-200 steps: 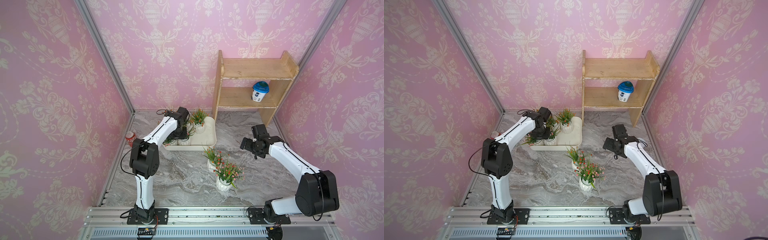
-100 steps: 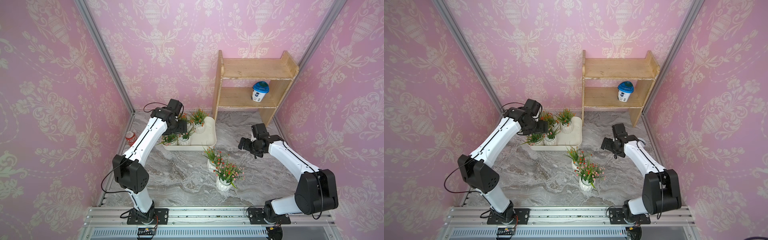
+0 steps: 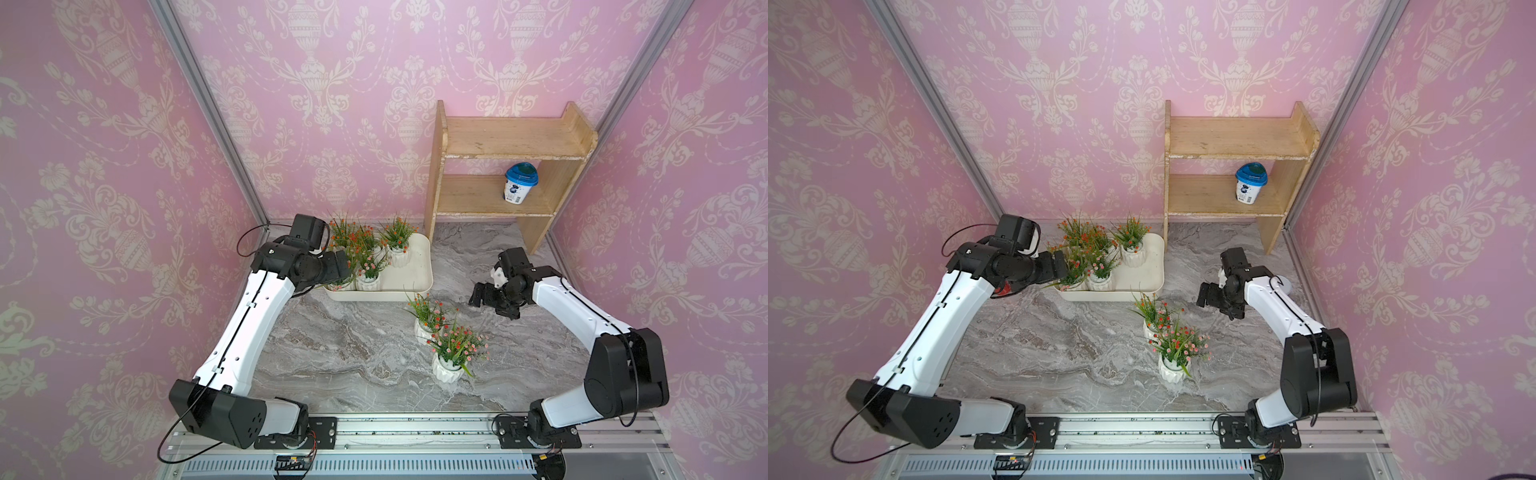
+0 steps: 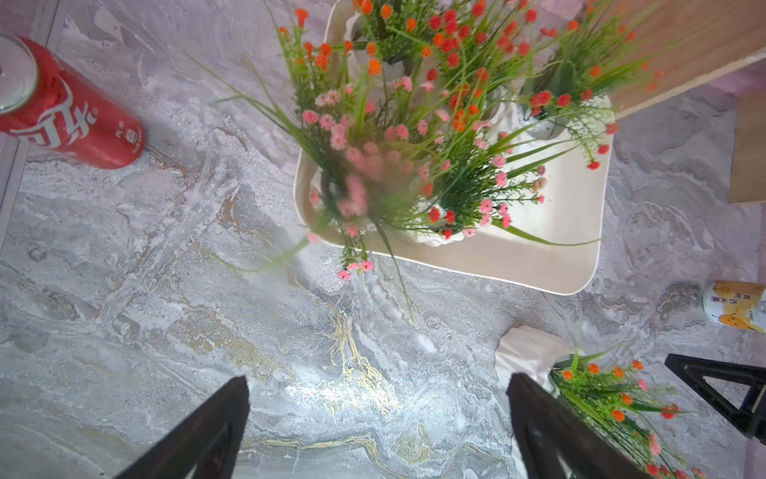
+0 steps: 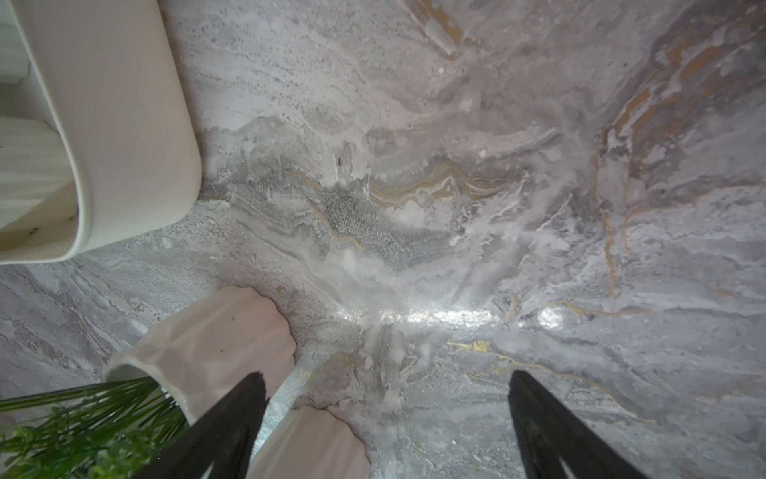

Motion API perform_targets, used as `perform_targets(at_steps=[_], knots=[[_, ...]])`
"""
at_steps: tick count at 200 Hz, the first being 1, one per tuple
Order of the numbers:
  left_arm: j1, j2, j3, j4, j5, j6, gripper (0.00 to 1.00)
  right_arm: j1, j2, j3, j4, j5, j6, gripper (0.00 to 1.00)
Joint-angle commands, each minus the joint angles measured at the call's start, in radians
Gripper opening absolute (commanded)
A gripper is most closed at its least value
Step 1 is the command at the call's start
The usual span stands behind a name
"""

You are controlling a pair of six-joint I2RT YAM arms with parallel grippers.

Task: Put the potted gypsophila into the storage box
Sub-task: Place the baby's breath potted plant at the storage box, then pick up the baby's breath potted plant from the center of the board.

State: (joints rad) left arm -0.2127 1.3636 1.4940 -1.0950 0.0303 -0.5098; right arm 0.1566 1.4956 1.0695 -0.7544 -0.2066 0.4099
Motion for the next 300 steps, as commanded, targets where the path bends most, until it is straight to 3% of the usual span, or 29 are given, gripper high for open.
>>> perform_targets(at_steps=[1,122,300], knots=[[0.026,-0.027,-0.043,0.016,0.059,-0.013,0.99,0.039,-0.013,-0.005,-0.056,-0.013,-0.033,0.93],[0.054,-0.041,-0.132,0.047,0.103,-0.021,0.99,0.238,-0.067,-0.082,0.060,0.011,0.054,0.76],[0.057,-0.057,-0.166,0.060,0.102,-0.035,0.99,0.355,-0.012,-0.051,0.133,0.002,0.073,0.55]])
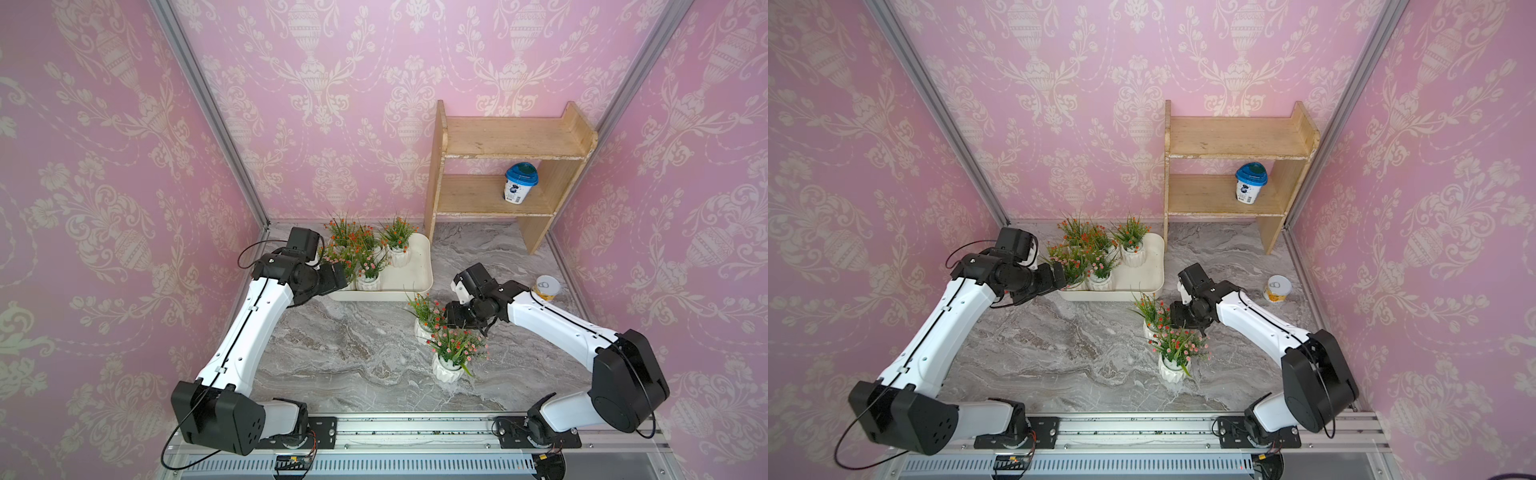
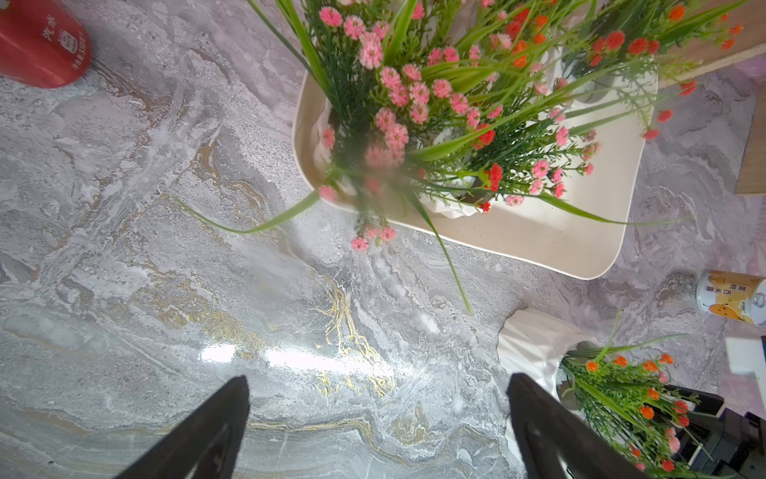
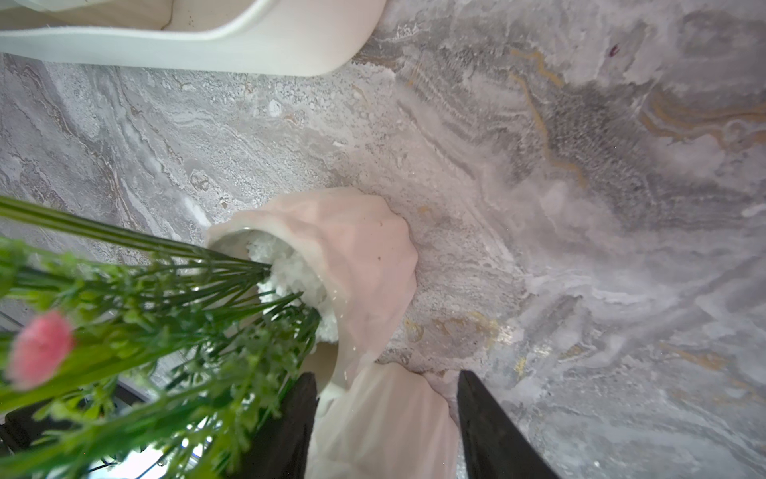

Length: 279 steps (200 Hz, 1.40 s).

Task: Put the potted gypsophila into the storage box
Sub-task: Pick up the baby's breath potted plant from the center of the board.

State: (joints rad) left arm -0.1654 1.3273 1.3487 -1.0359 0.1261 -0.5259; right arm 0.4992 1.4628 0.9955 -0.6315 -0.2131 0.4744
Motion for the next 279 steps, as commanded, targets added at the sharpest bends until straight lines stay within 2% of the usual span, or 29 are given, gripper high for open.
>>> perform_targets(at_steps=[1,109,210,251,279], knots=[[0.009,-0.020,-0.021,0.001,0.006,-0.020,0.99,0.013,0.021,0.024,0.011,0.009,0.008,0.55],[0.012,-0.022,-0.031,0.004,0.006,-0.019,0.99,0.044,0.086,0.067,0.013,0.038,-0.003,0.48],[0.019,-0.017,-0.033,0.007,0.011,-0.016,0.99,0.051,0.131,0.095,0.001,0.052,-0.032,0.20],[0.020,-0.010,-0.029,0.010,0.010,-0.013,0.99,0.055,0.140,0.110,-0.006,0.057,-0.043,0.13],[0.021,-0.004,-0.031,0.015,0.014,-0.014,0.99,0.058,0.156,0.124,-0.020,0.066,-0.050,0.13]])
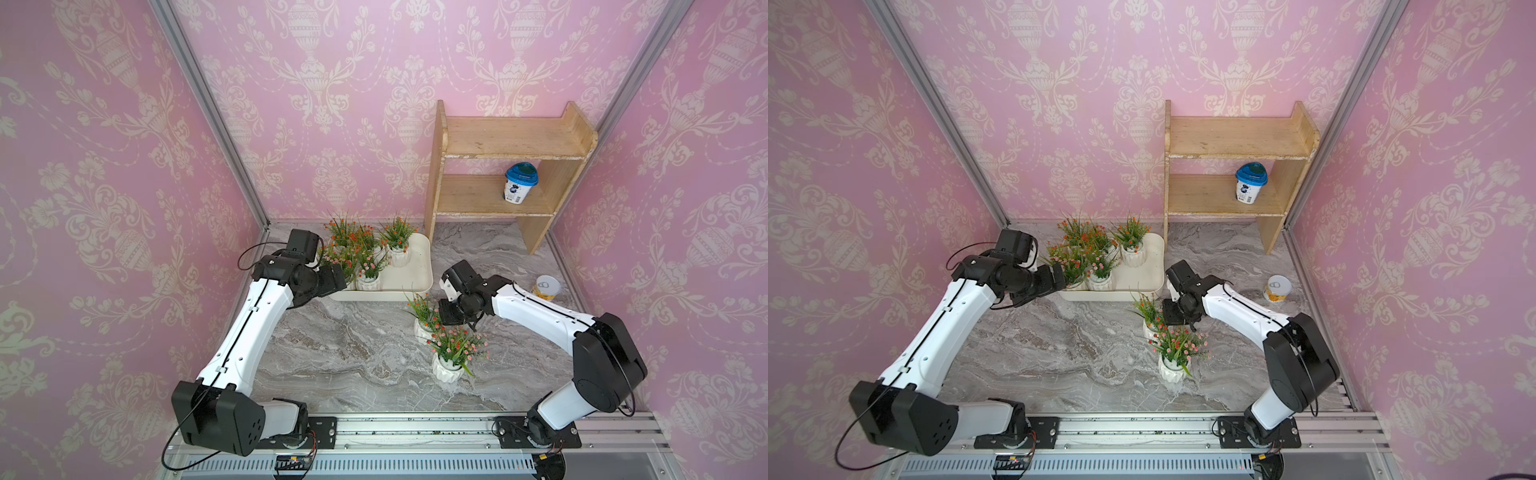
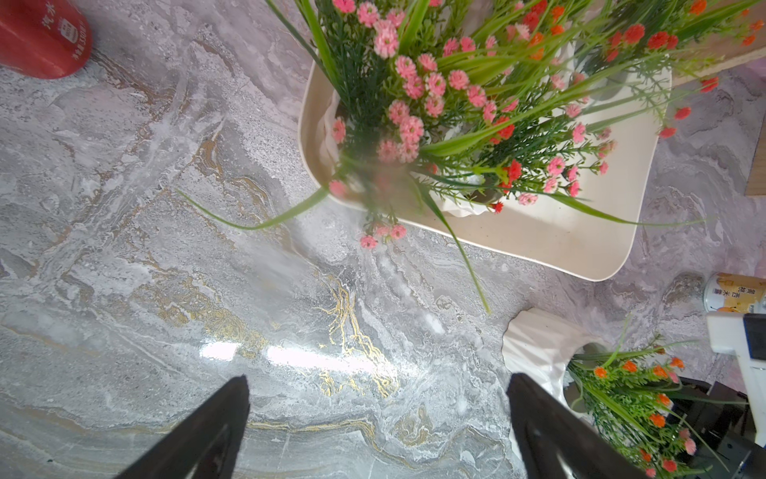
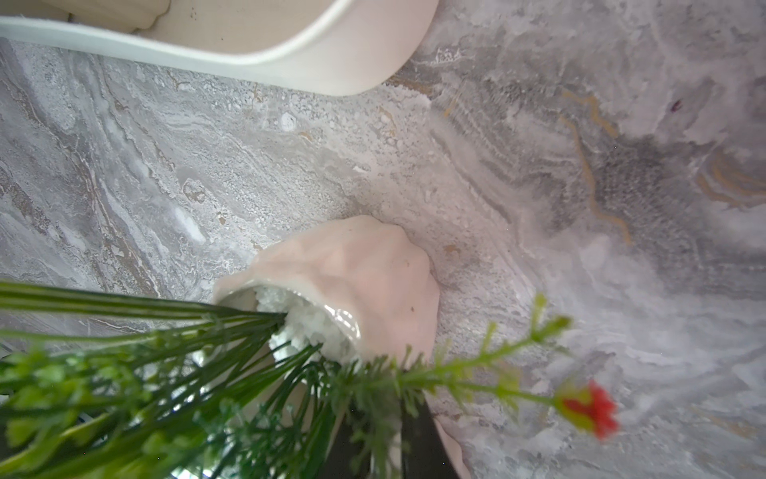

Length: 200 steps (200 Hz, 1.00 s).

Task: Put the potted gypsophila into the storage box
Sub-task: Pick up the baby's breath potted plant from the center of the board.

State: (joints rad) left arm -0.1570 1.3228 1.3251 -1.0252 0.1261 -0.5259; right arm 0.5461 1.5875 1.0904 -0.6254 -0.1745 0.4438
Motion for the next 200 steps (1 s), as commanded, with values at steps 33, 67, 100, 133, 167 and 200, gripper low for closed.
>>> perform_targets(at_steps=[33,67,100,133,167,200], knots=[[0.013,0.003,-0.010,0.007,0.015,-0.013,0.99,0.015,0.048,0.037,-0.028,0.025,-0.024,0.13],[0.015,0.000,-0.020,0.007,0.012,-0.011,0.99,0.023,0.050,0.038,-0.028,0.042,-0.036,0.07],[0.020,-0.005,-0.029,0.010,0.012,-0.011,0.99,0.025,0.053,0.043,-0.037,0.035,-0.043,0.04],[0.023,-0.010,-0.029,0.010,0.014,-0.009,0.99,0.029,0.036,0.051,-0.042,0.022,-0.045,0.02],[0.023,-0.013,-0.033,0.009,0.017,-0.013,0.99,0.031,0.016,0.072,-0.059,0.021,-0.051,0.00],[0.024,-0.022,-0.033,0.007,0.013,-0.012,0.99,0.031,0.000,0.074,-0.063,0.013,-0.051,0.00]])
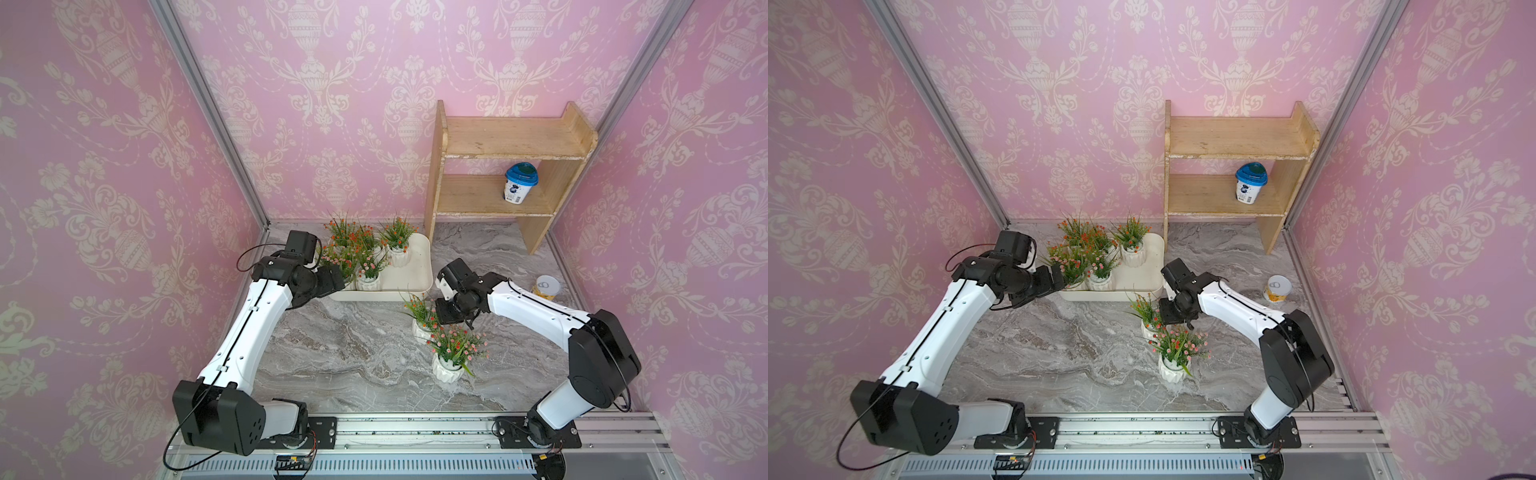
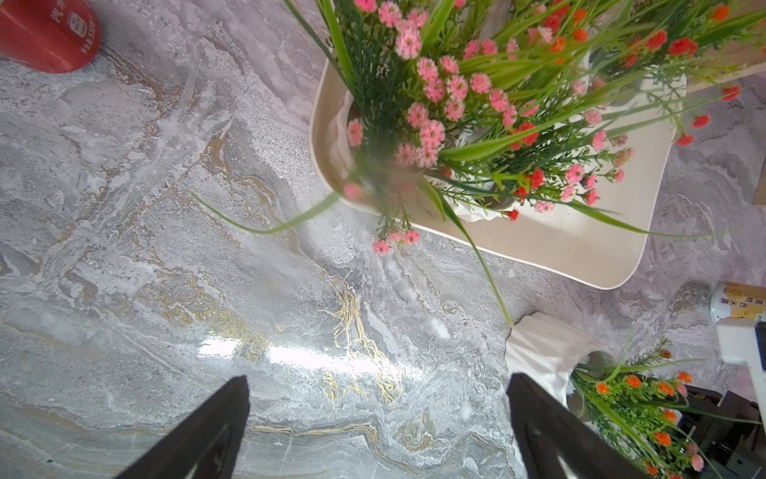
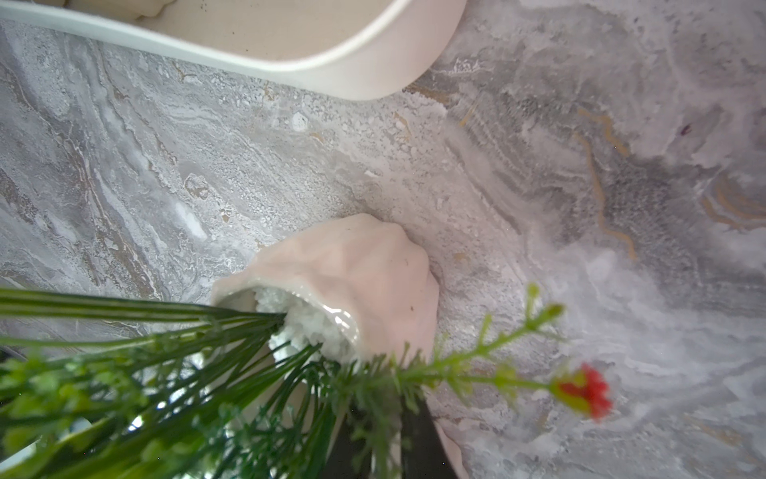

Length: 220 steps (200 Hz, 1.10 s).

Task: Put the potted gypsophila into the storage box
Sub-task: Pick up the baby's breath potted plant from the center of the board.

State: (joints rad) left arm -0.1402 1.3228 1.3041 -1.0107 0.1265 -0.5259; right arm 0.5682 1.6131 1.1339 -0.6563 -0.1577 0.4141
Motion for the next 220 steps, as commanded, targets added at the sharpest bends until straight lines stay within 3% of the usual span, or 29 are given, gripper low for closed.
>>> perform_targets(at_steps=[1,70,220], knots=[[0.008,-0.022,-0.012,-0.009,0.013,-0.012,0.99,0.010,-0.026,0.030,-0.032,-0.003,-0.021,0.00],[0.010,-0.031,-0.012,-0.011,0.012,-0.011,0.99,0.013,-0.015,0.030,-0.019,-0.021,-0.017,0.00],[0.015,-0.034,-0.017,-0.015,0.013,-0.006,0.99,0.015,0.006,0.220,-0.078,-0.062,-0.019,0.00]])
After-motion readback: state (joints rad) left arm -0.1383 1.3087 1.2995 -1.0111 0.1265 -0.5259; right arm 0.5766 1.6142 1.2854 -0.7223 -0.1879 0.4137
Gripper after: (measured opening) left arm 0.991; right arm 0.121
